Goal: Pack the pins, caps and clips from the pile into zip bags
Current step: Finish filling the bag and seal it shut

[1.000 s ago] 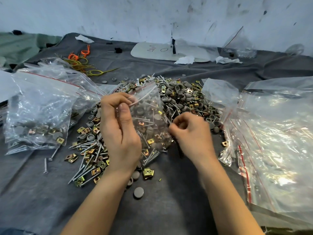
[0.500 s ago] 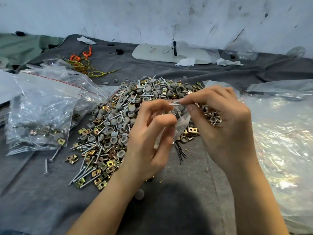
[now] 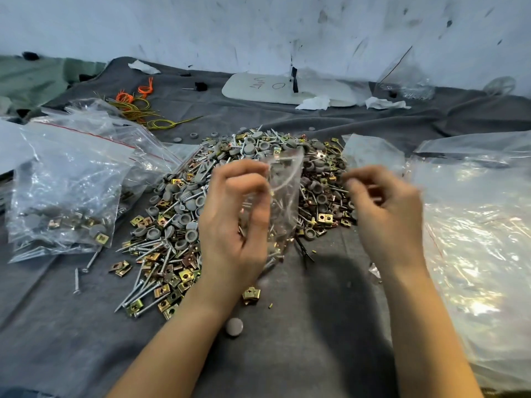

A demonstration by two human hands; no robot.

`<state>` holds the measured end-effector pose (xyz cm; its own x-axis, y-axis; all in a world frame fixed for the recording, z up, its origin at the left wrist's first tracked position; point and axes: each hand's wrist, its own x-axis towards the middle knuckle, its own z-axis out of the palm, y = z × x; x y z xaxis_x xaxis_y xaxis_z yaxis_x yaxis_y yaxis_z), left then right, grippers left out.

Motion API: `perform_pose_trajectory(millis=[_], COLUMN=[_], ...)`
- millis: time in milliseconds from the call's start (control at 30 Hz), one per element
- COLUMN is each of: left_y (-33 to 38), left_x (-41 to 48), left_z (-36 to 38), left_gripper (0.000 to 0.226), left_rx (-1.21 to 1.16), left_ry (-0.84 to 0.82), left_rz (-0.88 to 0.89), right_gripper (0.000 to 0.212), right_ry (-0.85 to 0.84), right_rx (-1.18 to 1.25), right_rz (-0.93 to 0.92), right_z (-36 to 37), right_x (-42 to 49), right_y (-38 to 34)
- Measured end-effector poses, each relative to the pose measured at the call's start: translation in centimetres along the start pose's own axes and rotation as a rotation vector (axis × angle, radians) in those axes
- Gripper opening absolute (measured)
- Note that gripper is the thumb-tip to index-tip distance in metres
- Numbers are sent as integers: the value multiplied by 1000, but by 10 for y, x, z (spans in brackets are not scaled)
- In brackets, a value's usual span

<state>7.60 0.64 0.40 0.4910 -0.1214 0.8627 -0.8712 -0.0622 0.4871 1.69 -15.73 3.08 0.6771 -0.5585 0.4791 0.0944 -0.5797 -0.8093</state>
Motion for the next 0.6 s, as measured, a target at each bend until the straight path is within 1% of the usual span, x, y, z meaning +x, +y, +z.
perform_pose_trajectory(millis=[67,100,200,300,367,600], left_y=[-2,-3,-4,-5,-7,-8], left_x=[2,2,4,3,2,2], left_z=[-2,-3,-3,-3,-4,-4], left_gripper=[10,11,10,8,8,7], left_rx=[-34,-45,-45,-49,-47,-49], left_ry=[45,61,86,94,93,94], left_rz=[-92,-121,-142,-152,-164,-181], right_gripper=[15,15,20,22,19,19], right_ry=[-141,-188,-245,-286,-314,-324], right_rx=[-219,-299,-430,-501,-524,-496], right_rz=[167,211,227,216,212,222], right_z=[8,12,20,23,24,24], right_x=[1,1,3,4,4,2], right_y=[22,30,40,40,39,38])
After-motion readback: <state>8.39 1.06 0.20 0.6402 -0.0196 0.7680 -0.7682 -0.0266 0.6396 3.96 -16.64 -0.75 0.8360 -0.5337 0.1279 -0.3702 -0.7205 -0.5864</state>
